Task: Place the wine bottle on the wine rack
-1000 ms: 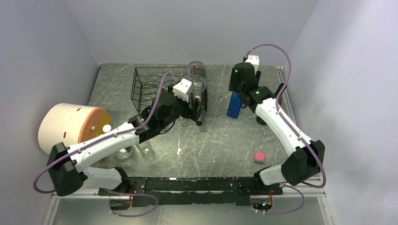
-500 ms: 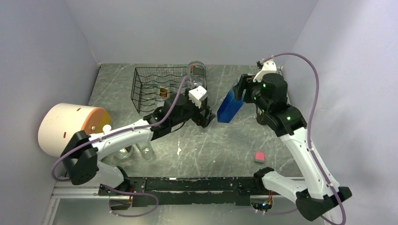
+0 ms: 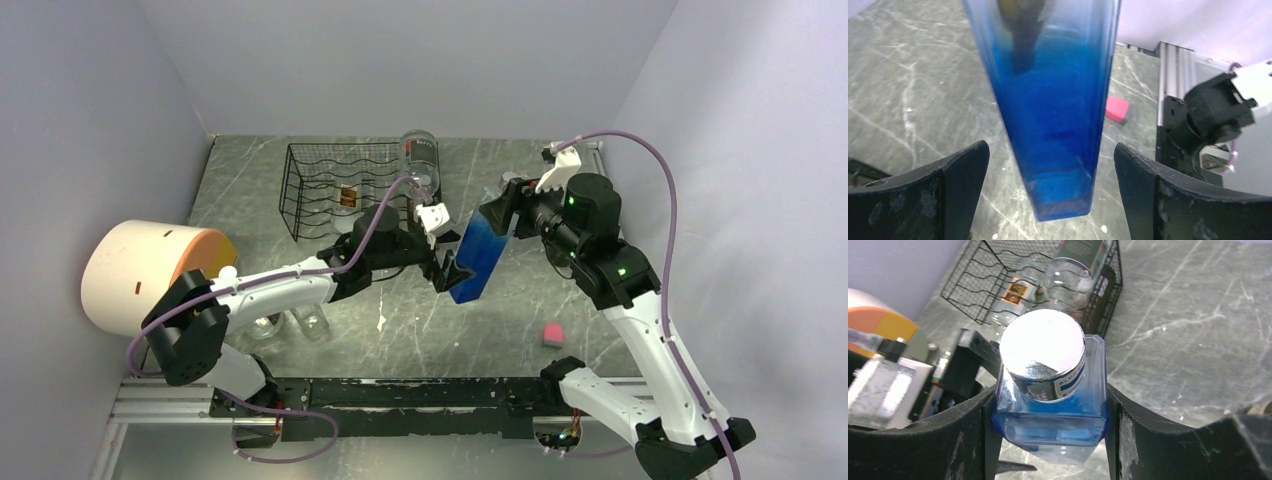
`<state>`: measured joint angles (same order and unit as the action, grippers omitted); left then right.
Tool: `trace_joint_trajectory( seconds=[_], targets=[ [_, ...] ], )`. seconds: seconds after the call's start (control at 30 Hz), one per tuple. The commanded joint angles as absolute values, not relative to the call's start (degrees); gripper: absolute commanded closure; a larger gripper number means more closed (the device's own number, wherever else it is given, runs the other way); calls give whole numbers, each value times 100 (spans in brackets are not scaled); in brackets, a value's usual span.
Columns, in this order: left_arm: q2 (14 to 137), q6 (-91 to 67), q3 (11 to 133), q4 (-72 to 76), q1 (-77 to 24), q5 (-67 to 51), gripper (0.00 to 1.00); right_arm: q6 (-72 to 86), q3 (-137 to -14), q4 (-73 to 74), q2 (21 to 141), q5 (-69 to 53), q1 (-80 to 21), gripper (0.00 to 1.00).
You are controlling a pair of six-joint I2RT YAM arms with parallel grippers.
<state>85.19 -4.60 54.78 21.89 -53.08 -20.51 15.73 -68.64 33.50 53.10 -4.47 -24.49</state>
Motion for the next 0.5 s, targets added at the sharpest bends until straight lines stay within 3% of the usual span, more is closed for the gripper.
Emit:
trace_joint_trajectory(
  seconds=[0.0,0.33,0.47],
  targets=[
    [8542,-291,5373,2787,-5300,-2989,3,1924,-6943,2068,5003,-986,-2461,76],
    [8778,-652,5487,3049,-5300,-1891,7,2404,-6595,1560,4840,-1195,-2461,75],
    [8850,-571,5508,3159,-5300,-1449,19,2592,-6471,1430,4768,-1333,-2461,75]
  ],
)
